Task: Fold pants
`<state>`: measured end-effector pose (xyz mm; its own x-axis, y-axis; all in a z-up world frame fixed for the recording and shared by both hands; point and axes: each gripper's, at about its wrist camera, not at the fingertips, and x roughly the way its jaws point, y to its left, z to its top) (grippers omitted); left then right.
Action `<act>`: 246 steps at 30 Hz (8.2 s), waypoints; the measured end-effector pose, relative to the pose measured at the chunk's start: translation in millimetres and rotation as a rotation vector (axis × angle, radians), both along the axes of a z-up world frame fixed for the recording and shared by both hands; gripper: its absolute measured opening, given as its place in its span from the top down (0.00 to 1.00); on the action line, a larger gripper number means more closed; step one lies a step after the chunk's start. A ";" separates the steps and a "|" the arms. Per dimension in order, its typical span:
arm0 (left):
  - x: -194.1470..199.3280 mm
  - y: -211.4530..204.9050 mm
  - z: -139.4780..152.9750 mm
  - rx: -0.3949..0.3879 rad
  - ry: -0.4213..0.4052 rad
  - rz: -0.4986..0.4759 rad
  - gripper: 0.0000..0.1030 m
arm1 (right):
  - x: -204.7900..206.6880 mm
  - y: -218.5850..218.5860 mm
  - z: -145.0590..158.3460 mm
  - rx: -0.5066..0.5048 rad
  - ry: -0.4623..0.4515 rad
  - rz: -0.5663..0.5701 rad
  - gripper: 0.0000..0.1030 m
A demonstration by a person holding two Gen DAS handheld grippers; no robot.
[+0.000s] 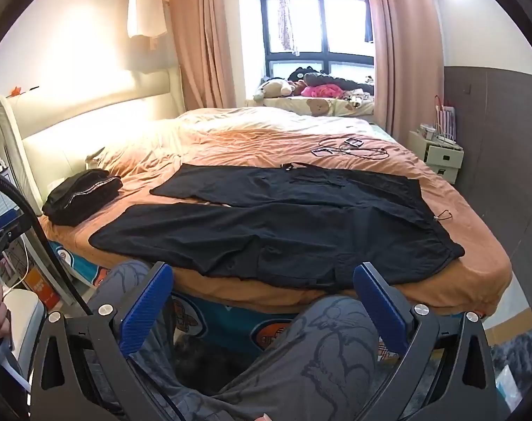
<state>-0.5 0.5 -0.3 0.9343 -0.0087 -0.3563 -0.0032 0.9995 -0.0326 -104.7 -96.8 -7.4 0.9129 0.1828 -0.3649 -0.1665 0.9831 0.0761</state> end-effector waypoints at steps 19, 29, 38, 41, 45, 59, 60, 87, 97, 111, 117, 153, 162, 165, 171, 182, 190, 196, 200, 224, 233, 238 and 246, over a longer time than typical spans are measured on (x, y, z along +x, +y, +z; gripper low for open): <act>-13.4 -3.4 0.2 -0.018 -0.002 -0.039 0.00 | -14.0 -2.0 5.1 -0.019 -0.022 -0.011 0.00; -18.2 -4.8 0.8 -0.016 -0.014 -0.046 0.00 | -12.6 -1.6 4.9 -0.020 -0.025 -0.024 0.00; -18.5 -6.4 0.3 -0.019 -0.018 -0.045 0.00 | -15.7 -2.0 4.7 -0.021 -0.028 -0.030 0.00; -20.6 -6.1 0.0 -0.020 -0.024 -0.042 0.00 | -15.6 -3.3 4.5 -0.020 -0.028 -0.033 0.00; -21.8 -4.7 -1.1 -0.023 -0.024 -0.045 0.00 | -15.8 -3.8 3.6 -0.021 -0.025 -0.041 0.00; -23.3 -1.8 -3.8 -0.039 -0.018 -0.061 0.00 | -17.0 0.1 5.2 -0.030 -0.026 -0.047 0.00; -23.4 -1.6 -3.9 -0.040 -0.018 -0.062 0.00 | -17.0 0.1 5.4 -0.030 -0.028 -0.046 0.00; -24.4 4.6 -0.7 -0.040 -0.029 -0.030 0.00 | -17.0 0.4 1.8 -0.024 -0.032 -0.043 0.00; -5.2 12.5 -5.7 -0.048 -0.007 -0.004 0.00 | -2.3 -7.4 1.7 0.000 -0.038 -0.055 0.00; 54.5 19.4 -26.5 -0.068 0.080 0.015 0.00 | 47.3 -23.4 -7.3 0.024 -0.004 -0.117 0.00; 76.8 27.0 -38.7 -0.084 0.114 0.041 0.00 | 66.3 -33.3 -11.7 0.049 0.022 -0.136 0.00; 181.9 173.0 -167.1 -0.421 0.400 0.323 0.35 | 159.3 -125.0 -38.0 0.194 0.222 -0.340 0.18; 201.2 208.8 -201.7 -0.597 0.447 0.330 0.50 | 180.0 -148.6 -57.1 0.245 0.323 -0.415 0.26; 208.4 213.8 -204.2 -0.610 0.456 0.332 0.50 | 183.2 -155.8 -62.2 0.283 0.346 -0.433 0.26; 213.5 231.9 -207.8 -0.667 0.435 0.362 0.81 | 192.0 -178.1 -67.3 0.367 0.363 -0.467 0.26; 220.0 237.6 -185.8 -0.646 0.378 0.409 0.92 | 209.3 -219.7 -78.4 0.479 0.355 -0.507 0.26; 228.7 236.1 -175.3 -0.610 0.374 0.434 0.92 | 236.0 -244.7 -103.3 0.567 0.351 -0.494 0.28; 231.4 234.7 -161.6 -0.591 0.347 0.414 0.93 | 243.1 -264.6 -102.1 0.595 0.363 -0.494 0.88; 234.2 235.1 -149.7 -0.588 0.313 0.382 0.93 | 236.6 -262.0 -82.4 0.572 0.330 -0.477 1.00; 321.8 221.6 -47.0 -0.468 0.195 0.304 0.94 | 247.0 -273.1 -2.3 0.573 0.165 -0.428 1.00; 386.1 211.7 -10.4 -0.400 0.166 0.273 0.94 | 290.2 -275.8 27.6 0.527 0.131 -0.412 1.00; 429.9 209.0 -4.6 -0.376 0.176 0.268 0.94 | 322.4 -272.0 37.6 0.520 0.136 -0.412 1.00; 498.1 207.3 -13.3 -0.362 0.228 0.276 0.94 | 386.8 -266.3 47.4 0.487 0.171 -0.430 1.00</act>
<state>497.6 207.7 -13.6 0.8181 0.0664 -0.5713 -0.3127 0.8850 -0.3449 282.2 -363.2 40.0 0.8779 -0.0041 -0.4788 0.2863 0.8060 0.5181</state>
